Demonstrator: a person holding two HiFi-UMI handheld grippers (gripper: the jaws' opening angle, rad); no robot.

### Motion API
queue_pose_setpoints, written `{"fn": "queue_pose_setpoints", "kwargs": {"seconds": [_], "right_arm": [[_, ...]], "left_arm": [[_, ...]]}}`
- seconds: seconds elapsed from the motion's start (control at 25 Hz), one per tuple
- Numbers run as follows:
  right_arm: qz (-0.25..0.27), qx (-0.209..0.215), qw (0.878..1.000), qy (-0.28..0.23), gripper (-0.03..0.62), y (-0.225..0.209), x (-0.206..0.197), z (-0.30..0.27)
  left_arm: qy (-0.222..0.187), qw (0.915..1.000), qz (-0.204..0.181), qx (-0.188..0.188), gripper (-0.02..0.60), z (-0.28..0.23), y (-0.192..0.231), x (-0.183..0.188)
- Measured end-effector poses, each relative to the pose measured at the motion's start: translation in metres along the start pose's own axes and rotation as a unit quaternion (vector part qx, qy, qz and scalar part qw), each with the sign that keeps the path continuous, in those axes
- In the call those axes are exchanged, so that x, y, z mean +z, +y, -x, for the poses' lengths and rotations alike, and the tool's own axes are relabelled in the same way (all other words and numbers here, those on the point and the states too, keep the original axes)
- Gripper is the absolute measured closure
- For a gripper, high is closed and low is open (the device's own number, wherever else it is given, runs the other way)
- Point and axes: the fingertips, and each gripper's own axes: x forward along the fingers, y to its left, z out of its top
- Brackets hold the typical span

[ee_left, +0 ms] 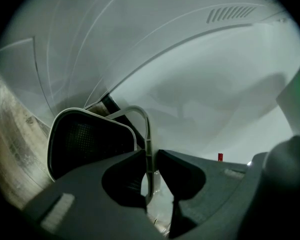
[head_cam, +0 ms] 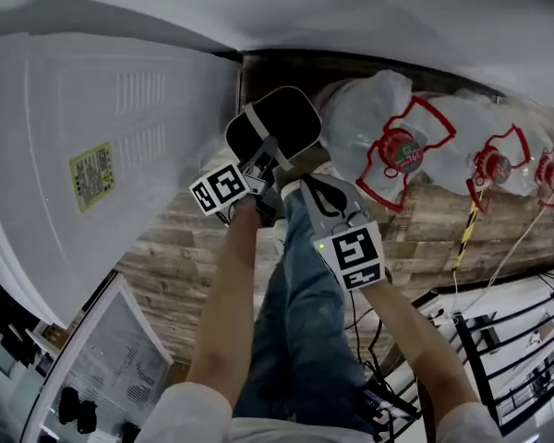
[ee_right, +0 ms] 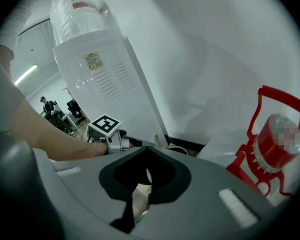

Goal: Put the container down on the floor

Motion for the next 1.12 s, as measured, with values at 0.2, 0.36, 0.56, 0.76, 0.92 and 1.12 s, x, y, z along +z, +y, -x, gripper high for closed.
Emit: {"fn": "queue_pose_setpoints", "kwargs": {"seconds": [0.2,0.36,0.56,0.76,0.92,1.12], "right_arm": [[-0.01,-0.017,1.0,-0.013,0.571,-0.001,-0.005,-0.022],[-0.013,-0.03,0.999,-0.015,0.571,-0.01,-0.01,-0.04],[-0.03,-0.047,0.998,-0.013,0.571,-0.025,-0.017,-0.05],[-0.031,-0.049,0.998,-0.007,0.571,-0.034,-0.024,-0.054],[-0.033,-0.05,0.998,-0.006,0.571,-0.035,-0.026,-0.057],[-0.031,-0.044,0.999,0.001,0.571,-0.033,-0.026,-0.061]], "left_arm": [[0.012,0.9998,-0.013,0.004,0.502,-0.009,0.008,0.001],[0.024,0.999,-0.037,0.008,0.502,-0.018,0.013,0.002],[0.054,0.9961,-0.067,0.02,0.502,-0.026,0.023,-0.003],[0.081,0.9916,-0.097,0.028,0.502,-0.033,0.029,-0.01],[0.086,0.9904,-0.102,0.037,0.5,-0.033,0.034,-0.008],[0.082,0.9906,-0.1,0.043,0.498,-0.03,0.036,-0.005]]}}
